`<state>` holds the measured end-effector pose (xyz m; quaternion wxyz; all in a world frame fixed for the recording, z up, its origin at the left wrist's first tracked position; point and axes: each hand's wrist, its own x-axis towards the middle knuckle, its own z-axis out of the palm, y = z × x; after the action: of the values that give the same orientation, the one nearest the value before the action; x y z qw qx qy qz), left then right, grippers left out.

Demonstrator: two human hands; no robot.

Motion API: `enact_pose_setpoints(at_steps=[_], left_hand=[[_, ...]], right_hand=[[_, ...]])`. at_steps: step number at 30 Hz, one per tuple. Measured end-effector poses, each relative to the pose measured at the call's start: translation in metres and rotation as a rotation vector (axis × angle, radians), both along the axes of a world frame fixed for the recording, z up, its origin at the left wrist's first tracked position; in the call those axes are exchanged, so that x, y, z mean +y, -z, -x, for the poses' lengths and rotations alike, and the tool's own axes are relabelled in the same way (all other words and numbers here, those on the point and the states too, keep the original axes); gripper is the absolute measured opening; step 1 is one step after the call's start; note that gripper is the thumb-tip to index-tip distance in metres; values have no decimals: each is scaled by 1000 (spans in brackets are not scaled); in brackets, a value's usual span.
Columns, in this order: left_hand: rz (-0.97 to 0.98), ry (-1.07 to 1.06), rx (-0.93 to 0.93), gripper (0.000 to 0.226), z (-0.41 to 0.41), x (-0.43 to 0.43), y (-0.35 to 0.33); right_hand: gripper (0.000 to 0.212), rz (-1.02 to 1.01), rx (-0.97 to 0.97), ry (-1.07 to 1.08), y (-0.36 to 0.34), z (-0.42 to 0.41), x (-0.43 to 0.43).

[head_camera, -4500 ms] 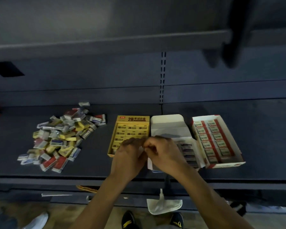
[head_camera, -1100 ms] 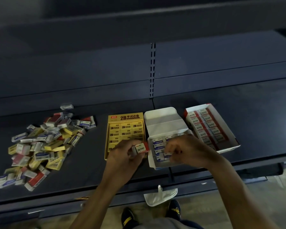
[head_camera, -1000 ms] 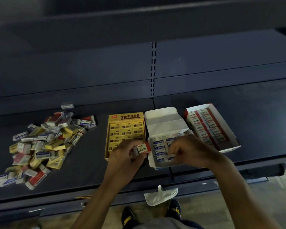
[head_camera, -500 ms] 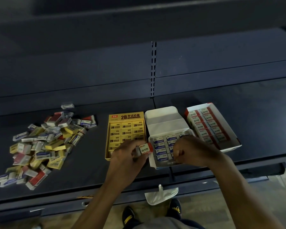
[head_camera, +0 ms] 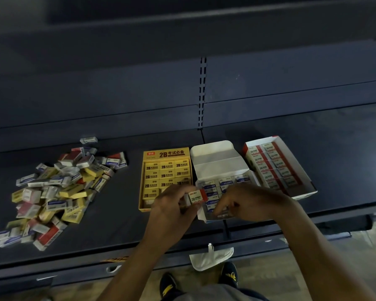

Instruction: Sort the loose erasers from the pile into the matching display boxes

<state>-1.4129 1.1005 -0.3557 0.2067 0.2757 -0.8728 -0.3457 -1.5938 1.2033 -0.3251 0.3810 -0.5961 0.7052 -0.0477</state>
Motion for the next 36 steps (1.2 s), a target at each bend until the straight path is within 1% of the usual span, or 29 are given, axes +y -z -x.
enact_pose_setpoints(at_steps=[2, 6, 10, 13, 16, 19, 21, 26, 29, 32, 36], left_hand=[[4, 0, 1, 31, -1, 0, 0], [12, -1, -11, 29, -1, 0, 0], [3, 0, -13, 28, -1, -1, 2], [-2, -2, -7, 29, -3, -1, 3], [2, -9, -5, 29, -4, 0, 4], [8, -19, -8, 29, -3, 1, 3], [6, -18, -7, 29, -3, 1, 3], [-15, -19, -6, 30, -5, 2, 1], [-9, -14, -6, 29, -6, 3, 0], [-7, -3, -6, 29, -6, 3, -1], [-8, -20, -21, 29, -6, 4, -1]], right_hand=[[35, 9, -14, -8, -2, 1, 0], [22, 8, -40, -3, -4, 3, 0], [17, 28, -36, 12, 2, 3, 1], [25, 48, -78, 36, 10, 3, 1], [33, 25, 25, -31, 6, 1, -2], [39, -15, 1, -66, 2, -2, -4], [41, -21, -6, -35, 1, 0, -3], [25, 25, -50, 47, -2, 4, 3], [27, 26, -52, 61, 0, 5, 5], [29, 16, -5, 56, 6, 7, 5], [28, -11, 13, 58, 9, 8, 5]])
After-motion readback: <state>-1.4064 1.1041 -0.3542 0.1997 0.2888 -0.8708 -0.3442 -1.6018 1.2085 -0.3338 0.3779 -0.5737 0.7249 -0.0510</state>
